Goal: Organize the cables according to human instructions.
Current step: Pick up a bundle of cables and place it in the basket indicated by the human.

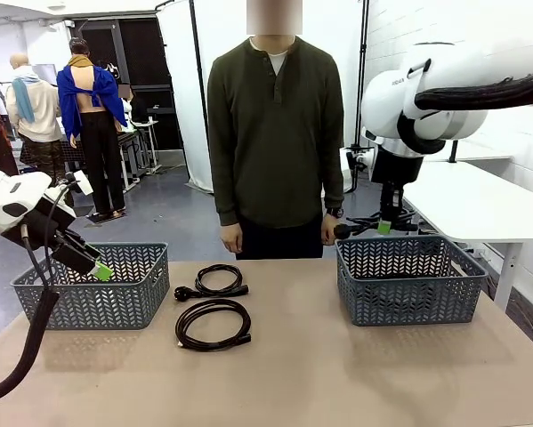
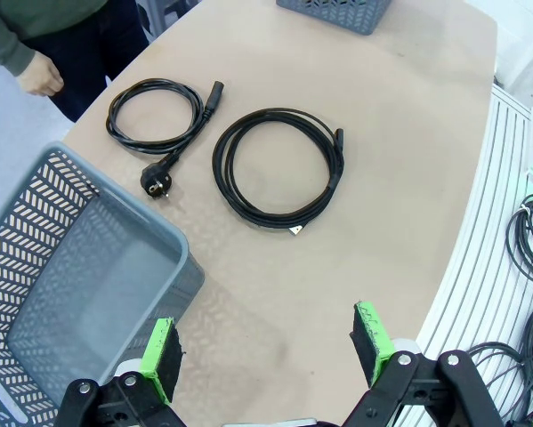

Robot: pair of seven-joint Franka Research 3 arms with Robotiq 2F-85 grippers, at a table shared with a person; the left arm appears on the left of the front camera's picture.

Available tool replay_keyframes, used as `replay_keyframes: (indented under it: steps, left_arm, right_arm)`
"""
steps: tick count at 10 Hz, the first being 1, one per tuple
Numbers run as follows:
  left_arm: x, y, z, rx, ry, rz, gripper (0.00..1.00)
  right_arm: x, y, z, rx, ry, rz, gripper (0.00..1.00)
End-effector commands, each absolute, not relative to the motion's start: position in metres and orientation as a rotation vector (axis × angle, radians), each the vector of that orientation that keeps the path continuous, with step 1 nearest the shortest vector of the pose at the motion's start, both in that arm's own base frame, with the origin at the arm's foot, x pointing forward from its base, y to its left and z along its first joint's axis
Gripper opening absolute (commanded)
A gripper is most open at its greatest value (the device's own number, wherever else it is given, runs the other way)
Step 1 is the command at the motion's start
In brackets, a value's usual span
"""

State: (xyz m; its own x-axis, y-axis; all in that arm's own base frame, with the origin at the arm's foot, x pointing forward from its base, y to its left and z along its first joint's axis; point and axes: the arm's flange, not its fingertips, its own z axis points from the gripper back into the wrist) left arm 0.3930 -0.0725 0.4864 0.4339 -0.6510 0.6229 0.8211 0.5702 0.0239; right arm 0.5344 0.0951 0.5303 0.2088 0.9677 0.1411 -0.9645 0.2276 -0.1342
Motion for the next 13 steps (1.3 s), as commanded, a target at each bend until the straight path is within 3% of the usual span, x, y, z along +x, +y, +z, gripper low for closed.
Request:
replay_keyframes:
  steps: [1,13]
  left_arm:
    - [0.395,-0.069,0.485,-0.323,-0.64,-0.949,1.0]
    - [0.395,-0.069,0.485,-0.323,-0.64,-0.949,1.0]
  right_arm:
    - [0.531,0.082,0.52,-0.014,-0.237,1.384,0.0]
    - [0.565,0.059,0.463,-0.084,-0.222,1.429,0.0]
